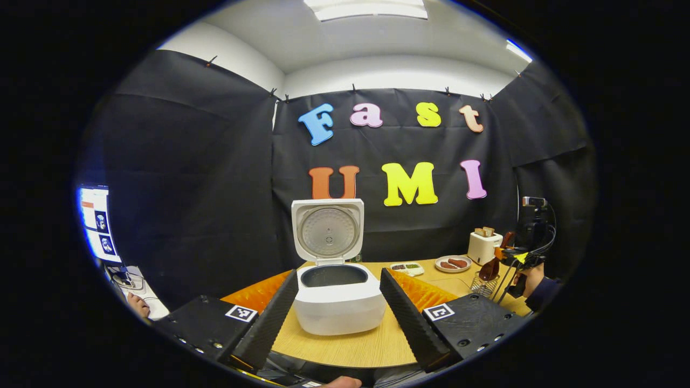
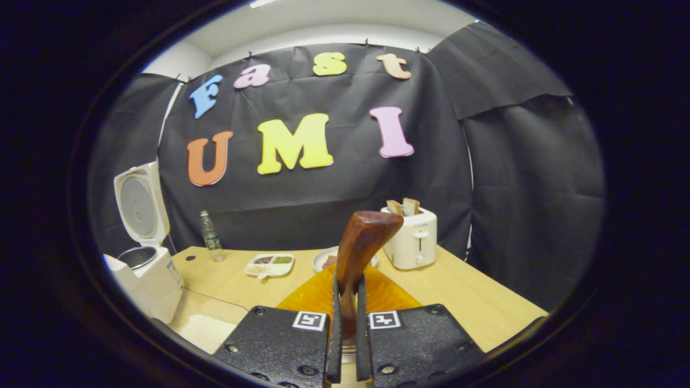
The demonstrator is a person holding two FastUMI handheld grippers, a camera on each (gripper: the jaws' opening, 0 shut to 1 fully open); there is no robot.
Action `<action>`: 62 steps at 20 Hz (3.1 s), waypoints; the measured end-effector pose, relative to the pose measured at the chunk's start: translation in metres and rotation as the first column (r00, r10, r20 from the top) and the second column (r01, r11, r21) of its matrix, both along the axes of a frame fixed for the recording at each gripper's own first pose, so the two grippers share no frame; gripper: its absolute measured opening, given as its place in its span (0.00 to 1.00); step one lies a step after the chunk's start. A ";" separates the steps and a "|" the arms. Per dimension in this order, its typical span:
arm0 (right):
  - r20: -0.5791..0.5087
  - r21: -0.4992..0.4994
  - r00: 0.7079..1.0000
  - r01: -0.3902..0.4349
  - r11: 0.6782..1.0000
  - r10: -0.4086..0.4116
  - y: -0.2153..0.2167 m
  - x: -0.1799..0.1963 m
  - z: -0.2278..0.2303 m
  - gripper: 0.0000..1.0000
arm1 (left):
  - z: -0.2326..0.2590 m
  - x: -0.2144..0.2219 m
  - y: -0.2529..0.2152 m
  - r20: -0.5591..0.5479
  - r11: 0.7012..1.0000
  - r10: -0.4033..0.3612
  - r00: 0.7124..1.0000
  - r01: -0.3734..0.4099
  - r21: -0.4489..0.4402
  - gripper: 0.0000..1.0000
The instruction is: Close the left gripper, press the button to open the rice cooker; take a wooden spoon from the chopstick holder with the right hand, scoop a spoonful of rice and pour it into the rice cooker, then put the wooden spoon back into the chopstick holder.
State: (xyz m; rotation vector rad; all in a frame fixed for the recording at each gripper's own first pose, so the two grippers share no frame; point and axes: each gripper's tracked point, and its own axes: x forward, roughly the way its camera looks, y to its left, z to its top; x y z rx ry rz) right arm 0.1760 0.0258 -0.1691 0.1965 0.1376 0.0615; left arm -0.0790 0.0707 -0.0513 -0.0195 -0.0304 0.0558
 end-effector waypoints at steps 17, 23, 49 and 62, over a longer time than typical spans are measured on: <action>-0.040 -0.128 0.962 -0.275 0.953 0.272 0.160 -0.050 0.021 0.14 | 0.002 -0.022 0.022 0.017 1.000 0.010 1.000 -0.010 0.003 0.96; -0.161 -0.232 0.970 -0.218 0.948 0.184 0.168 -0.034 -0.054 0.14 | 0.001 -0.023 0.026 0.025 1.000 0.008 1.000 -0.008 0.010 0.96; -0.281 0.402 0.826 -0.361 0.841 0.489 0.248 -0.081 -0.053 0.14 | -0.013 -0.016 0.037 -0.024 1.000 0.029 0.999 -0.029 -0.007 0.97; -0.138 0.602 0.927 -0.202 0.773 0.350 0.163 -0.061 -0.025 0.14 | -0.027 -0.015 0.040 -0.050 0.999 0.033 0.998 -0.034 -0.019 0.97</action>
